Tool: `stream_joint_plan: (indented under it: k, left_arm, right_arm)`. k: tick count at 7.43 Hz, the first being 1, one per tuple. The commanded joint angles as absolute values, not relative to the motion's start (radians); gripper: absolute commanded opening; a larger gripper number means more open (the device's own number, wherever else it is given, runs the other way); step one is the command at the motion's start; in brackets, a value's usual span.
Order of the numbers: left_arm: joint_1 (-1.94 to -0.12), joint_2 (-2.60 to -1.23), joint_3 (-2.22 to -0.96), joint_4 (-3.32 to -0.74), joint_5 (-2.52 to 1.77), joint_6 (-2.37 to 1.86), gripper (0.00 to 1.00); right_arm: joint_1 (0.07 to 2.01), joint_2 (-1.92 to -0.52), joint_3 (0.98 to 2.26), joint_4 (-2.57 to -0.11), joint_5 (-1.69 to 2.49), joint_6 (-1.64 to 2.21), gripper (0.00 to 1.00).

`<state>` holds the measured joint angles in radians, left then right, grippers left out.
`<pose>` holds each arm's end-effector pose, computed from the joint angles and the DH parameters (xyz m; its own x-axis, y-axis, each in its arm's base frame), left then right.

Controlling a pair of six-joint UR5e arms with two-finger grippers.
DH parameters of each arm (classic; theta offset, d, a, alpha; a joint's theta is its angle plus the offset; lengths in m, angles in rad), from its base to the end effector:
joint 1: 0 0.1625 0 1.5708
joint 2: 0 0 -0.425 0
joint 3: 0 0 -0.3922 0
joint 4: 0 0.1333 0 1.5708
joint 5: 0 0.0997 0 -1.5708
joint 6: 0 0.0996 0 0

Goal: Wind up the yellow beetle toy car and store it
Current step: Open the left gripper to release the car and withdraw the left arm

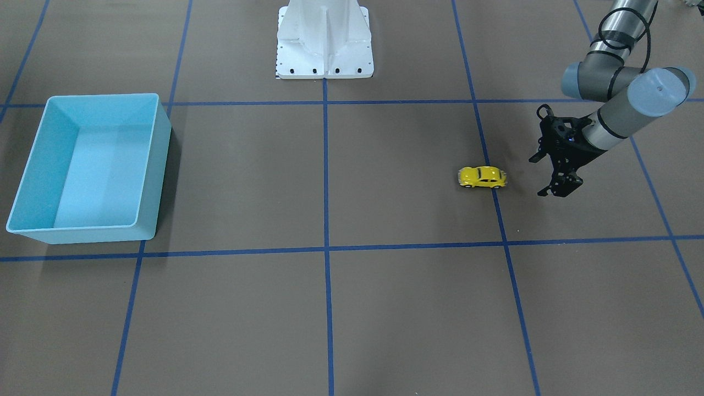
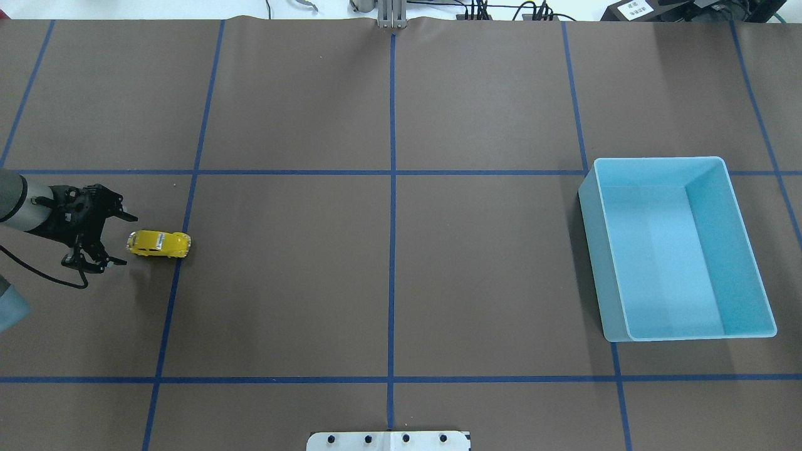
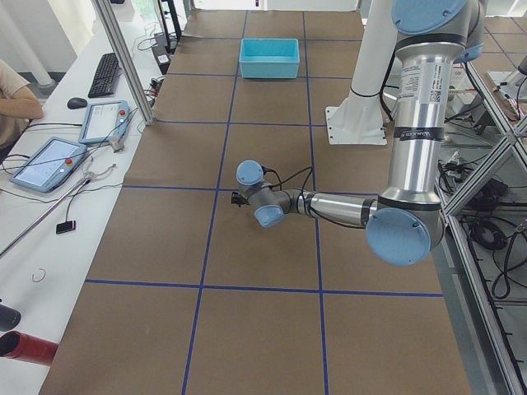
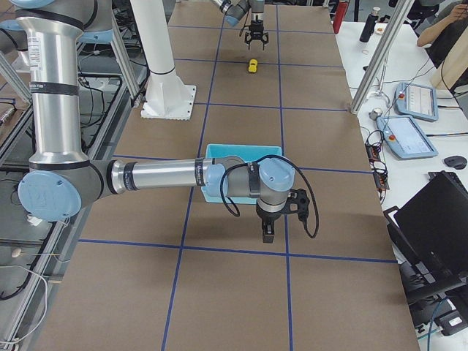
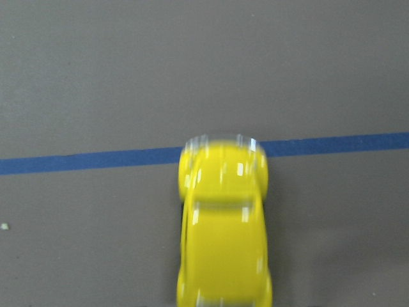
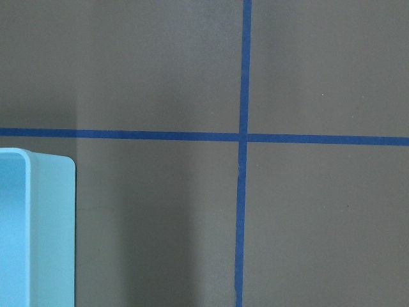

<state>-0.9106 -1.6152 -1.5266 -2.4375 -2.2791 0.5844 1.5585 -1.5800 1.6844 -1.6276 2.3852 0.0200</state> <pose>0.2729 -0.4632 0.5600 0.0277 0.9972 0.0694 -0.4942 -0.0467 0.8681 0.0548 -0.4897 0.6101 0.6859 -0.0231 0.7273 -0.0014 0.9995 0.0330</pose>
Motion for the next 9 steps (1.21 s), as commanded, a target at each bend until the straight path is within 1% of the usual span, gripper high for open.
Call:
stream_joint_plan:
  k: [1, 5, 7, 8, 9]
  left_arm:
    - [-0.984, -1.614, -1.523, -2.39, -2.302, 0.583, 1.0]
    - [-1.179, -1.621, -1.528, -2.056, -2.338, 0.574, 1.0]
    - [-1.286, -1.621, -1.528, -1.901, -2.338, 0.568, 1.0]
    - [-1.354, -1.62, -1.528, -1.82, -2.339, 0.489, 1.0]
    - [-1.415, -1.606, -1.532, -1.789, -2.339, 0.28, 1.0]
  right_arm:
    - [1.559, -1.58, 1.686, -1.628, 2.385, 0.02, 1.0]
    - [1.555, -1.545, 1.686, -1.624, 2.364, 0.018, 1.0]
    - [1.54, -1.501, 1.686, -1.624, 2.362, 0.018, 1.0]
    - [1.511, -1.474, 1.681, -1.624, 2.358, 0.017, 1.0]
    - [1.506, -1.46, 1.695, -1.626, 2.355, 0.005, 1.0]
